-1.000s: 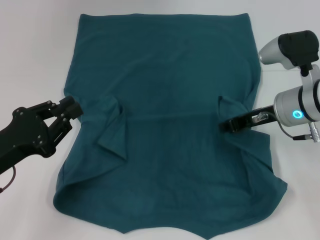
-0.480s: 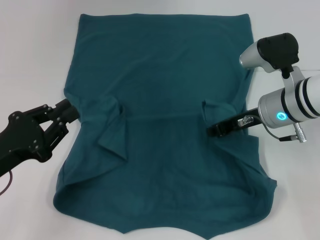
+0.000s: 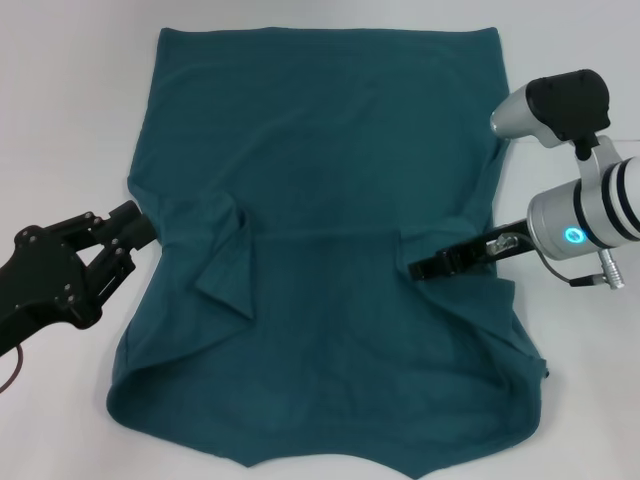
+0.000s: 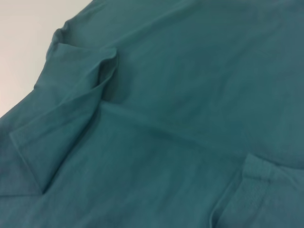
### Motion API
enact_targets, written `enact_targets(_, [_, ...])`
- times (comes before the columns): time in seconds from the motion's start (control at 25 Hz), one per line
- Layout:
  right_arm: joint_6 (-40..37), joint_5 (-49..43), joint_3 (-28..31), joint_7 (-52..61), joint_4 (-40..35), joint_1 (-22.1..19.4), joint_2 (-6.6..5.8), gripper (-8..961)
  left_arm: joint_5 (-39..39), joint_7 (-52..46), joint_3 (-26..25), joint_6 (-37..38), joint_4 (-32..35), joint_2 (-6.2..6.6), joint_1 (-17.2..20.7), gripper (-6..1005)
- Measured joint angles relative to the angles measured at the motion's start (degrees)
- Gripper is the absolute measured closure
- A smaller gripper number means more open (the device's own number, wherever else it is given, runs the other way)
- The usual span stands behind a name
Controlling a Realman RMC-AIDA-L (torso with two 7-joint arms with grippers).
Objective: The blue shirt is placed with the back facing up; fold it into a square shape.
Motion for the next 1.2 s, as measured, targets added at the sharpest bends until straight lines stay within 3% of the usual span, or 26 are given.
enact_targets(0.12, [-1.6, -0.1, -0.1, 1.8, -2.8, -1.6, -0.07, 614, 0.0, 0.0, 0.0, 0.3, 0.0, 0.00, 0.0, 813])
enact_targets(0.32, [-7.4, -0.1, -0.2, 6.3, -13.6, -7.3, 0.20, 384, 0.0, 0.0, -0.8, 0.4, -0.4, 0.01, 0.0, 812])
enact_targets(0.4, [-11.2, 0.2, -0.3, 9.3, -20.1, -10.9, 0.34, 234, 0.0, 0.0, -1.2, 0.4, -0.8, 0.00, 0.0, 812])
enact_targets(0.56, [-12.5, 0.3, -0.5, 11.4, -23.5, -14.0, 0.37, 235, 0.0, 0.8, -1.4, 0.4, -1.7, 0.03, -0.3, 812])
enact_targets(1.2, [-8.7, 0.4, 2.2, 12.5, -20.7, -16.0, 0.19, 234, 0.0, 1.3, -1.4, -0.2, -2.2, 0.18, -1.1, 813])
